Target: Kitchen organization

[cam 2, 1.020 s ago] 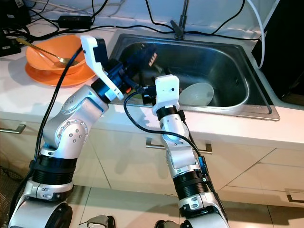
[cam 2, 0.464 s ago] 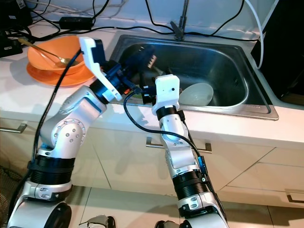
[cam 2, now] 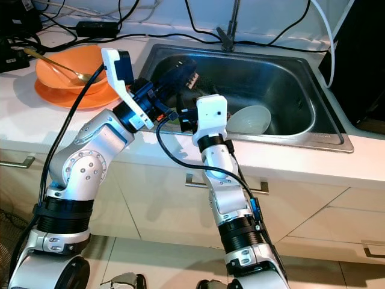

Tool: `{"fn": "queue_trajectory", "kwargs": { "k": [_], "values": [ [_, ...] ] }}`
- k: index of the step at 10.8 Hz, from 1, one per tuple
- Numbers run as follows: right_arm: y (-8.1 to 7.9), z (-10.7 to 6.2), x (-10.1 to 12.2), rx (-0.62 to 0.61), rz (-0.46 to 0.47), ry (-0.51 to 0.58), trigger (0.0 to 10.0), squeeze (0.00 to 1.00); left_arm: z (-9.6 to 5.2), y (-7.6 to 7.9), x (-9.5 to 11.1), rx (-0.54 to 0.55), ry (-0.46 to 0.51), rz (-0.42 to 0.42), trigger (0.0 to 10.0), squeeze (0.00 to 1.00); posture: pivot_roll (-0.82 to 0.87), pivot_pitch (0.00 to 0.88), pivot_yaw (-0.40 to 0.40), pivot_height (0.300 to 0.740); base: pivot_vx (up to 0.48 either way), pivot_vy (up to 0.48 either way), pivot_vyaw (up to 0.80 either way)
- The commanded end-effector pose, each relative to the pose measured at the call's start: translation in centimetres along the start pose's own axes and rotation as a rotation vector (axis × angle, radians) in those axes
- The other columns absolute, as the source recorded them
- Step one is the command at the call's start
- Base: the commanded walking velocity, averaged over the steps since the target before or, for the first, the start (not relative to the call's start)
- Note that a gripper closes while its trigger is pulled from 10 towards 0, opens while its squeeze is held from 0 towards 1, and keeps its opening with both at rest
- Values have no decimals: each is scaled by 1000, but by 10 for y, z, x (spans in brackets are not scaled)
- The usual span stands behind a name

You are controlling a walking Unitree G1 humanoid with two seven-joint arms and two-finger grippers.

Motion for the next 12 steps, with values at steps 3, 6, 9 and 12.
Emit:
{"fn": "queue_trajectory", "kwargs": {
  "k": [3,6,9,12],
  "values": [
    [1,3,9,1,5,32,0,0,0,7,-3,-33,-19,-4,10000,0,79,53,-15,740,0,0,0],
    [4,4,9,-9,6,30,0,0,0,8,-6,-32,-30,-10,10000,0,79,66,-16,740,0,0,0],
    [6,4,8,-15,6,25,0,0,-1,9,-9,-37,-43,-26,10000,0,80,74,-17,740,0,0,0],
    [8,4,6,-24,7,19,0,0,-1,10,-11,-42,-57,-24,10000,0,82,77,-15,740,0,0,0]
  ]
}}
Point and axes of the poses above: a point about 5 cm out from each wrist's last joint towards the gripper, its own z axis pointing out of the wrist towards the gripper, its own x axis along the axis of the wrist's last joint, y = z × x, the point moved 6 cm from there along z, pointing out of the wrist towards the gripper, and after that the axes turned 7 degrees about -z, right-handed, at the moved point
